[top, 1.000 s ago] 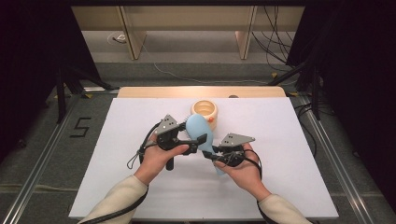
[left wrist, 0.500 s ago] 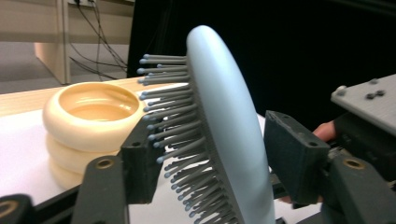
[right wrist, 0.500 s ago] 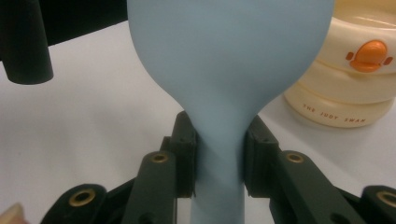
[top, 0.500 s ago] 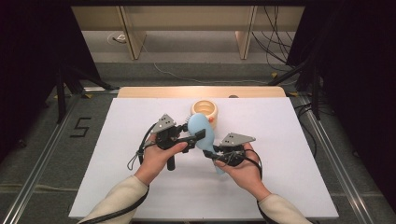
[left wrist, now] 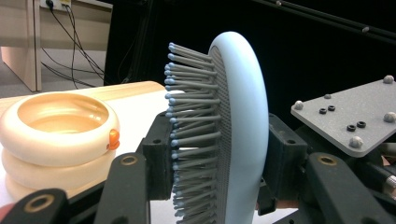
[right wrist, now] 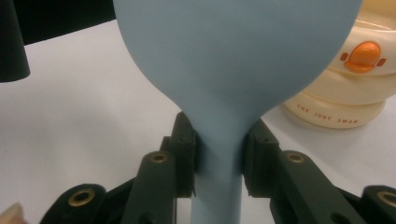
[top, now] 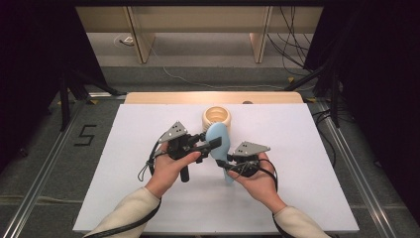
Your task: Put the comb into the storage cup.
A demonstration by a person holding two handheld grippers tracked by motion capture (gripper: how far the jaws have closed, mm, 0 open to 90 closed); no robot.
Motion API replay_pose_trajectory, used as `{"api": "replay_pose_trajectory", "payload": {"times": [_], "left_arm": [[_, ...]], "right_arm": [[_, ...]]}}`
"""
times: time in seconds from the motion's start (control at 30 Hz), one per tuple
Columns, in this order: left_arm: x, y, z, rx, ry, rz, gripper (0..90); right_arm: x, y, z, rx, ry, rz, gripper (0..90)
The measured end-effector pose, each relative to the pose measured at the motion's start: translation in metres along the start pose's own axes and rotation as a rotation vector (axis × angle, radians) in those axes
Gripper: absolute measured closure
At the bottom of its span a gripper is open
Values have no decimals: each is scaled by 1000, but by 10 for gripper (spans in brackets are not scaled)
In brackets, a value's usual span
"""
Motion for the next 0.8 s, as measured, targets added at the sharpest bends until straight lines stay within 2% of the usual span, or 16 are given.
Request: {"api": "replay_pose_trajectory", "payload": {"times": [0.13, 0.37, 0.43, 0.63, 0.77, 0.8], "left_arm": [[-3, 0, 1, 18, -42, -5, 523], [-8, -1, 4, 30, -77, -5, 528], [-8, -2, 3, 42, -98, 3, 532], [-9, -2, 3, 59, -123, 7, 537], [-7, 1, 7, 57, -147, 28, 537], [-6, 2, 8, 55, -153, 31, 537]], "right_arm": [[1, 0, 0, -2, 2, -1, 701], [0, 1, 2, -16, 2, -1, 695], [0, 1, 2, -16, 1, 2, 682], [-1, 1, 2, -22, -9, 3, 577], [-2, 3, 4, -52, -11, 22, 457], [-1, 4, 5, -61, -18, 34, 387]]}}
Point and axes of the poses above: each handheld gripper's, and its own axes: y roughly backward along the jaws, z roughly out of its top, x roughly to its left, the point moved 7 cm from there along -y, roughly forward along the jaws, and after that the axes turned 10 degrees about -z, right-handed, at the moved point
